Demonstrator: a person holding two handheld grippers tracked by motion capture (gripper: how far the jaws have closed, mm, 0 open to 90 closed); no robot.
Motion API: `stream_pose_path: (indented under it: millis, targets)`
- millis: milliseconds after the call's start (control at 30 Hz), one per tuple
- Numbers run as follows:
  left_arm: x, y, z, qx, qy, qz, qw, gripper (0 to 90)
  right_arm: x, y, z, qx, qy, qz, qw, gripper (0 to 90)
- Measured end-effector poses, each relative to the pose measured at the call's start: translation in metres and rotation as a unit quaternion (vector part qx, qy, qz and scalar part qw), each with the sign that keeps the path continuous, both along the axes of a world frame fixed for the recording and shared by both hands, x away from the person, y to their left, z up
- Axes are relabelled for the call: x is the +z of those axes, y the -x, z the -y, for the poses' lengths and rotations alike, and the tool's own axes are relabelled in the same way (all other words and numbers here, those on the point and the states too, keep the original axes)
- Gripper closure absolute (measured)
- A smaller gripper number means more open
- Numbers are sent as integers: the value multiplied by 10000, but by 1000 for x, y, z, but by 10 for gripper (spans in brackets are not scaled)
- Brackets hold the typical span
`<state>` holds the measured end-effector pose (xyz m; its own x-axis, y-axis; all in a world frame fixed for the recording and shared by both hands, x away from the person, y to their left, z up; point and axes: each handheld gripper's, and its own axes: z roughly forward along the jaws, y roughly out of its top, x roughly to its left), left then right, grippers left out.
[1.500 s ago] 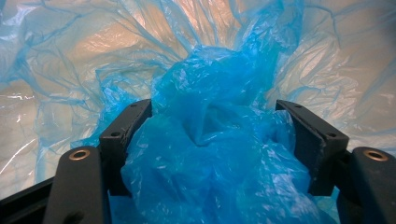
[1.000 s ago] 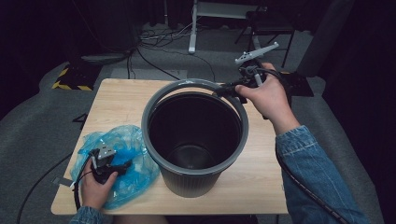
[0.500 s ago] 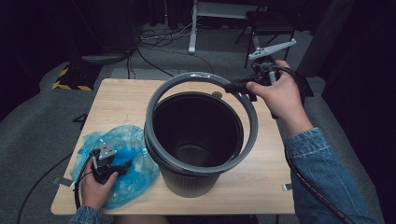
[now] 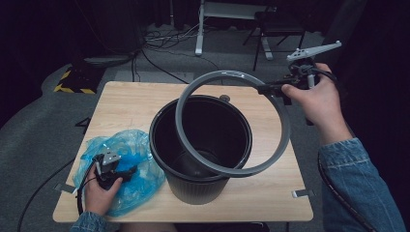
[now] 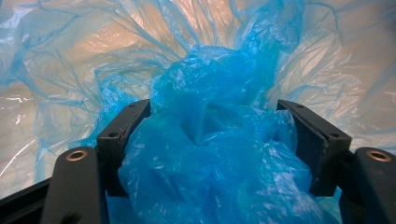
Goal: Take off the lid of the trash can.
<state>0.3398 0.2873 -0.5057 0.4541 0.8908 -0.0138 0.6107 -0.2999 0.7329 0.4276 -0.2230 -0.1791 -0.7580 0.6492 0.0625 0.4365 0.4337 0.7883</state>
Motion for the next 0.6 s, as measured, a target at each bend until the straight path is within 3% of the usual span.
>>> stream_pose_path:
  millis: [600]
  targets:
    - [0,0,0,-4,-11,-10,10000,285,11,12,59,-638,118,89,9979,785]
